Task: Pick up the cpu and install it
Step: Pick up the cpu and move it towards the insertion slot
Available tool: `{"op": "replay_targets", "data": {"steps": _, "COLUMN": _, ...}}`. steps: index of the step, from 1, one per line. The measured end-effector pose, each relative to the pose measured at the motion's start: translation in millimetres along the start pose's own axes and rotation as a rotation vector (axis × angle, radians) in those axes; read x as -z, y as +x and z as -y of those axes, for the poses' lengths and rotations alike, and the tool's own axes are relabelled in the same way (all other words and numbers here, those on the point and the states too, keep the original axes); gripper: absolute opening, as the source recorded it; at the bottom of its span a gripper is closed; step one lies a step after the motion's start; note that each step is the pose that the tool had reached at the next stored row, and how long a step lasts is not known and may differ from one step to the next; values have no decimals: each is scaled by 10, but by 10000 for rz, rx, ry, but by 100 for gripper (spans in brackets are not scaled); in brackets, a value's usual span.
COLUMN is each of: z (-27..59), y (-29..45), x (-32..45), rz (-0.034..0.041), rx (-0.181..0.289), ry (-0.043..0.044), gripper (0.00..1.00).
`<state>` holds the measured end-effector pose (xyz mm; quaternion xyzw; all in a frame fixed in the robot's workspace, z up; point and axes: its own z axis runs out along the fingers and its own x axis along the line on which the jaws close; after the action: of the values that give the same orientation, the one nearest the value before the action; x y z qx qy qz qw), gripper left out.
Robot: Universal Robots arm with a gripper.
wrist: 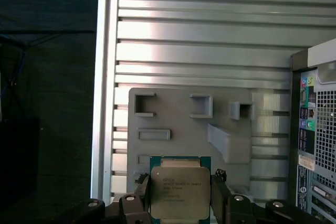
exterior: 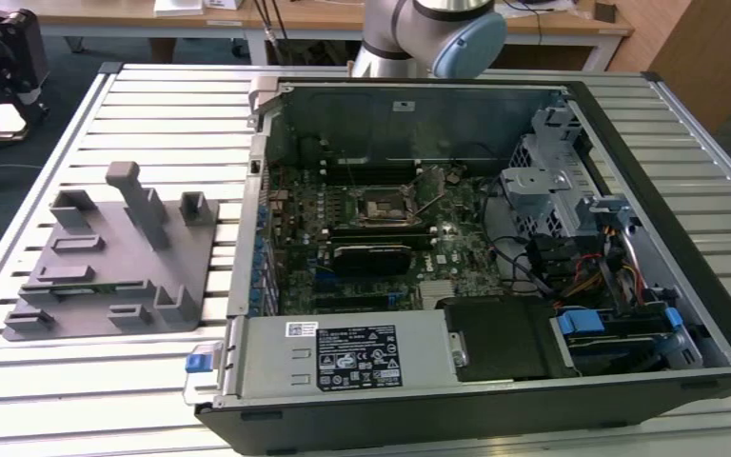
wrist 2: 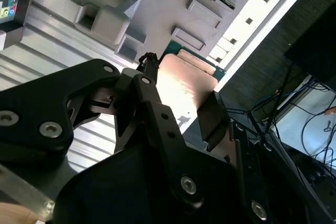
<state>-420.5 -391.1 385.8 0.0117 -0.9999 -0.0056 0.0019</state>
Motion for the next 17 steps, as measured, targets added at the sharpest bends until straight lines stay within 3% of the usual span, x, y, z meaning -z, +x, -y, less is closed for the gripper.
{"op": "replay_targets", "data": {"steps": 10, "z": 4, "y": -181, "x": -2, "rz": 0, "rx": -1, "ry": 0, "gripper": 54}}
{"op": "replay_targets", "data": {"steps": 17, "z": 5, "y": -260, "x": -3, "rz": 0, "rx": 0, "ry": -1, "gripper": 54}}
